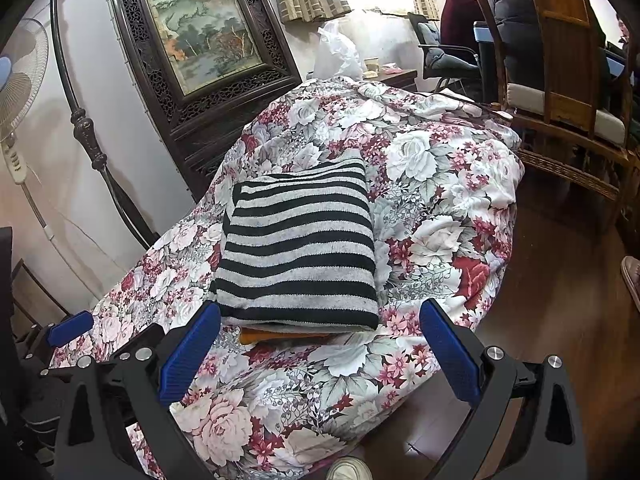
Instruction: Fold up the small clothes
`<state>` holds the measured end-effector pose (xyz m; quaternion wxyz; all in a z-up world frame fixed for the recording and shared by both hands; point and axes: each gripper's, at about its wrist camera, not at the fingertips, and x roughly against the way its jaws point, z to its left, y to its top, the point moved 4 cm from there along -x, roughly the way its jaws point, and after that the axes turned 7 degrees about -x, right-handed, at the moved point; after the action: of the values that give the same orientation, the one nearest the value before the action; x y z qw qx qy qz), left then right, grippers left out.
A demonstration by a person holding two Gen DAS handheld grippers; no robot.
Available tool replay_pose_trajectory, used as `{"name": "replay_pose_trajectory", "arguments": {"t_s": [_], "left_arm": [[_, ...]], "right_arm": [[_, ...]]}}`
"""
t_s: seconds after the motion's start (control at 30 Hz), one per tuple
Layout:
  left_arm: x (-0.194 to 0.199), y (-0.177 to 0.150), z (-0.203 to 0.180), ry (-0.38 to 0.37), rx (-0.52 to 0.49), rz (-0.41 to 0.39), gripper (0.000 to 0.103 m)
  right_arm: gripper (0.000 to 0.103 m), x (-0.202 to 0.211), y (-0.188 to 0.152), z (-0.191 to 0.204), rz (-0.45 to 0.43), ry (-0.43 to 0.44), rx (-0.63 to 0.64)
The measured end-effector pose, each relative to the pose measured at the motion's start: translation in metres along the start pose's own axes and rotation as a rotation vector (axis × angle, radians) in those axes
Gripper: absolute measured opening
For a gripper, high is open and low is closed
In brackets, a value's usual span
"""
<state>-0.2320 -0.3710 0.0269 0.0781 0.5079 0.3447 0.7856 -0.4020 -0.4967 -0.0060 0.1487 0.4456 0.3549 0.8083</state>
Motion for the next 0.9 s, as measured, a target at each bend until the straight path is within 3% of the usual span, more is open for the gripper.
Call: {"name": "replay_pose_trajectory", "arguments": {"t_s": [0.9], "left_arm": [[0.0, -0.004, -0.012, -0.058, -0.045, 0.011, 0.099]], "right_arm": [[0.1, 0.0, 0.0, 0.0, 0.003, 0.006, -0.009]]}}
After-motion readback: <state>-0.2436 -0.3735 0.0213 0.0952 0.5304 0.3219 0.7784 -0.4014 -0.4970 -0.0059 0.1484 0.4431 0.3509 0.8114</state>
